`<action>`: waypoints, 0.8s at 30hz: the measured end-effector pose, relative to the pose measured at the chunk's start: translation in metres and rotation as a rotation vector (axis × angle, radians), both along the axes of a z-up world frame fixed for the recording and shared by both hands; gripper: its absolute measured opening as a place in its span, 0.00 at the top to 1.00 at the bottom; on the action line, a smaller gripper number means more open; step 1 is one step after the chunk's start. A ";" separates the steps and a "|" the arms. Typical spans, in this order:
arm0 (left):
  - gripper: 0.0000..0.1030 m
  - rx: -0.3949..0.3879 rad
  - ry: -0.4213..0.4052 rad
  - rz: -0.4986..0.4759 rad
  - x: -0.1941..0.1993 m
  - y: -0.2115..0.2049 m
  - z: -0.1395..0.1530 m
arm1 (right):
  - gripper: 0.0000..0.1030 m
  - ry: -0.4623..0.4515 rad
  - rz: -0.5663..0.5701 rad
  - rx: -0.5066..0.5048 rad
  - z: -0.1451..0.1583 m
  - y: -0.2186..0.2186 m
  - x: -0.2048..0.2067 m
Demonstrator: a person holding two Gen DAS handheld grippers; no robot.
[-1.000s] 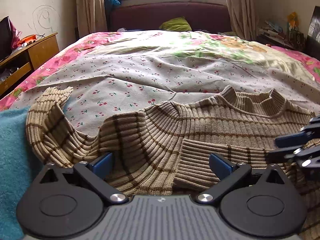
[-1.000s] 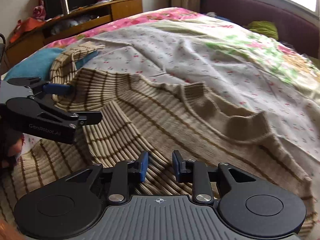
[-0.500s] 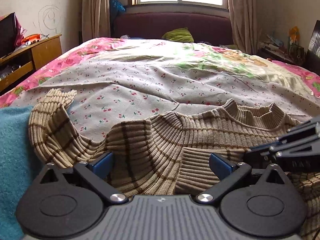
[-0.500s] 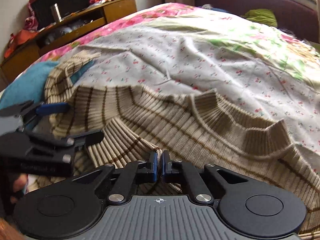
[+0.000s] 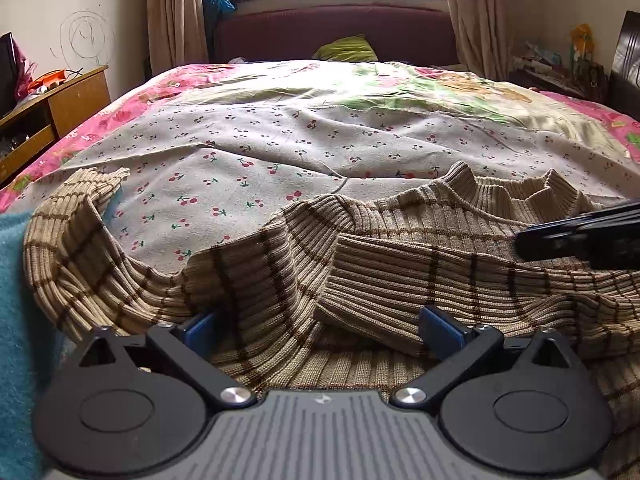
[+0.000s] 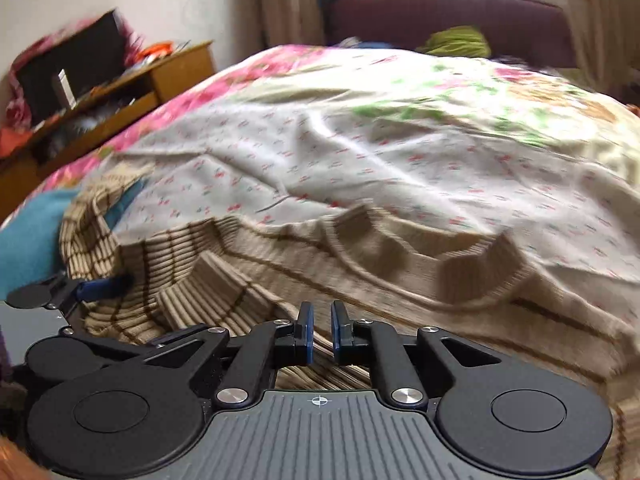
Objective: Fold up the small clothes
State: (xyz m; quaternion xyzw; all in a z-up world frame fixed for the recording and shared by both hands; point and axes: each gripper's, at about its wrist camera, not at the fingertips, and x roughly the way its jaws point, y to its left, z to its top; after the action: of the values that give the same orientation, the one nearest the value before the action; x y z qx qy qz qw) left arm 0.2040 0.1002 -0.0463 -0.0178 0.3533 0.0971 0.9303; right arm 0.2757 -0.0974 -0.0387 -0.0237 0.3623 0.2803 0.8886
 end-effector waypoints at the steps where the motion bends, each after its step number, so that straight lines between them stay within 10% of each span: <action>1: 0.00 0.000 0.000 0.000 0.000 0.000 0.000 | 0.89 -0.007 -0.052 -0.010 -0.001 -0.016 -0.004; 9: 0.00 0.042 0.009 -0.005 0.002 -0.007 -0.005 | 0.99 0.009 -0.396 -0.098 -0.028 -0.107 -0.015; 24: 0.00 0.053 0.069 0.035 -0.017 -0.004 0.006 | 0.84 -0.065 -0.211 -0.139 -0.004 -0.045 -0.047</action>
State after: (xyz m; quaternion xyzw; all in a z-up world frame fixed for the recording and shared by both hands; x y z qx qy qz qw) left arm 0.1873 0.0963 -0.0398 0.0042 0.3823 0.1232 0.9158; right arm 0.2286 -0.1421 -0.0422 -0.0558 0.3522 0.1585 0.9207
